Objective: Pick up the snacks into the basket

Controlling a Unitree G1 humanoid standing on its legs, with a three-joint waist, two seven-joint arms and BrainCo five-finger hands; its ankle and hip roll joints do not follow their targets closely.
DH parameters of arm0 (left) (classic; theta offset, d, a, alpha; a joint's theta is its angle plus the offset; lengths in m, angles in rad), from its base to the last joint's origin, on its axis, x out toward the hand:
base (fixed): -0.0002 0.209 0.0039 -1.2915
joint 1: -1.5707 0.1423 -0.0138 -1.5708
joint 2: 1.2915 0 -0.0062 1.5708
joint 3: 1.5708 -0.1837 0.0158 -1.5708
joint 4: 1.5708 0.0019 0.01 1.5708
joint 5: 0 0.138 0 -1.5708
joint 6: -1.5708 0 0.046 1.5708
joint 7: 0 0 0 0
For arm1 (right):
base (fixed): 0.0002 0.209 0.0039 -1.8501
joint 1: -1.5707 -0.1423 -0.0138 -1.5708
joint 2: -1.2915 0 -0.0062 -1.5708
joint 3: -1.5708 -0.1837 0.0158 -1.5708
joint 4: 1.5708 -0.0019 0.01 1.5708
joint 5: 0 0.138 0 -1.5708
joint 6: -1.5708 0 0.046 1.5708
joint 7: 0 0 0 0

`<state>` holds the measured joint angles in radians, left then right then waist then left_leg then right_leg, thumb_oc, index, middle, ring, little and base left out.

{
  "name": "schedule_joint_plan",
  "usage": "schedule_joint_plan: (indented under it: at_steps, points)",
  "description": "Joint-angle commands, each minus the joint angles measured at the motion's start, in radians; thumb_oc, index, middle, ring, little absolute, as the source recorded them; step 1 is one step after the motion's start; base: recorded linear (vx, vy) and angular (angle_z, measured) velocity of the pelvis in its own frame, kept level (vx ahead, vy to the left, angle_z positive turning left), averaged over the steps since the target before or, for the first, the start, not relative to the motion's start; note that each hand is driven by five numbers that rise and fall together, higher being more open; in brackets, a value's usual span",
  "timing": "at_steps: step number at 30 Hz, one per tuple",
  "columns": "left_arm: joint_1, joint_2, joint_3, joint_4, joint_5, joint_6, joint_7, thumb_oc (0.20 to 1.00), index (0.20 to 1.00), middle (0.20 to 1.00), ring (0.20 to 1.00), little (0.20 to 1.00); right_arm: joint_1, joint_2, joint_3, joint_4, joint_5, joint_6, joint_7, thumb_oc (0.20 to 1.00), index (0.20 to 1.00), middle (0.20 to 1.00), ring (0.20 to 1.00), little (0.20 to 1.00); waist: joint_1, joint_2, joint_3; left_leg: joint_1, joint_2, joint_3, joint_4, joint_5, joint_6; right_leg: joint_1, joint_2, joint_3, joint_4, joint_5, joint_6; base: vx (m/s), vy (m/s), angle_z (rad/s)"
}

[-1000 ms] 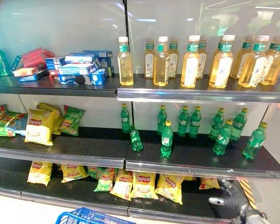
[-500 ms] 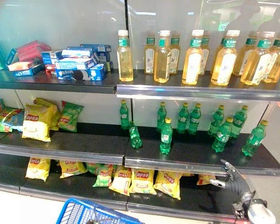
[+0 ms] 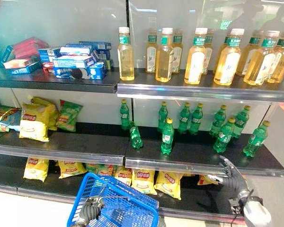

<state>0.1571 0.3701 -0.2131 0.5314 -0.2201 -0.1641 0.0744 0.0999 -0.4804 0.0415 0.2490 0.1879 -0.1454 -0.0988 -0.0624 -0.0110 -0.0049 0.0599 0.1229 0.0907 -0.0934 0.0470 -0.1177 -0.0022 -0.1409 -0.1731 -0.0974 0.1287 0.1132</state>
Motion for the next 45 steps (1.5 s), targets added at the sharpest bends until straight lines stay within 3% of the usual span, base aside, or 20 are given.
schedule_joint_plan:
  at_steps: [1,6,11,14,20,35,45]
  points:
    - [-0.080,0.064,0.045,-0.097,-0.035,-0.098,0.001,0.200,0.200,0.200,0.200,0.200,-0.121,-0.003,0.023,0.024,-0.008,-0.042,-0.023,1.000,1.000,1.000,1.000,1.000,0.020,-0.038,0.007,-0.049,-0.009,0.011,0.012,-0.028,0.014,0.030,-0.043,0.022,0.010,-0.117,0.075,0.00,0.000,0.00]
    - [-0.083,0.070,0.030,-0.117,-0.042,-0.097,-0.009,0.200,0.200,0.200,0.200,0.200,-0.193,-0.011,0.060,0.090,0.007,-0.035,-0.026,1.000,1.000,1.000,1.000,1.000,0.031,-0.038,0.012,-0.053,-0.008,0.005,0.012,-0.024,0.012,0.029,-0.043,0.019,0.010,-0.118,0.072,-0.01,-0.006,0.00]
    - [-0.115,0.103,-0.012,-0.145,-0.076,-0.094,-0.021,0.200,0.200,0.200,0.200,0.200,-0.401,-0.077,0.155,0.202,0.027,-0.017,-0.035,1.000,1.000,1.000,1.000,1.000,0.052,-0.030,0.055,-0.085,-0.014,-0.003,0.020,-0.015,0.012,-0.002,-0.047,0.027,0.010,-0.103,0.071,-0.11,-0.019,0.05]
    - [-0.151,0.128,-0.048,-0.181,-0.119,-0.096,-0.015,0.200,0.200,0.200,0.200,0.200,-0.586,-0.093,0.226,0.295,0.048,-0.003,-0.060,1.000,1.000,1.000,1.000,1.000,0.067,-0.009,0.102,-0.144,-0.019,-0.007,0.038,0.000,0.010,-0.063,-0.051,0.039,0.020,-0.083,0.068,-0.14,-0.010,0.02]
    - [-0.178,0.138,-0.075,-0.212,-0.150,-0.094,-0.019,0.200,0.200,0.200,0.200,0.200,-0.702,-0.112,0.264,0.342,0.041,0.007,-0.086,1.000,1.000,1.000,1.000,1.000,0.072,0.024,0.135,-0.192,-0.020,-0.020,0.044,0.024,0.003,-0.122,-0.054,0.041,0.061,-0.090,0.058,-0.07,-0.012,0.04]
    - [-0.202,0.164,-0.090,-0.241,-0.155,-0.101,-0.014,0.200,0.200,0.200,0.200,0.200,-0.838,-0.177,0.330,0.349,-0.013,0.010,-0.090,1.000,1.000,1.000,1.000,1.000,0.082,0.084,0.187,-0.241,-0.029,-0.022,0.064,0.030,0.006,-0.223,-0.067,0.070,0.150,-0.118,0.052,-0.01,-0.007,0.01]
    - [-0.202,0.178,-0.096,-0.260,-0.158,-0.098,-0.013,0.200,0.200,0.200,0.200,0.200,-0.880,-0.214,0.340,0.341,-0.036,0.011,-0.097,1.000,1.000,1.000,1.000,1.000,0.087,0.116,0.219,-0.266,-0.032,-0.039,0.095,0.026,0.004,-0.271,-0.067,0.071,0.250,-0.169,0.042,0.01,-0.020,-0.03]
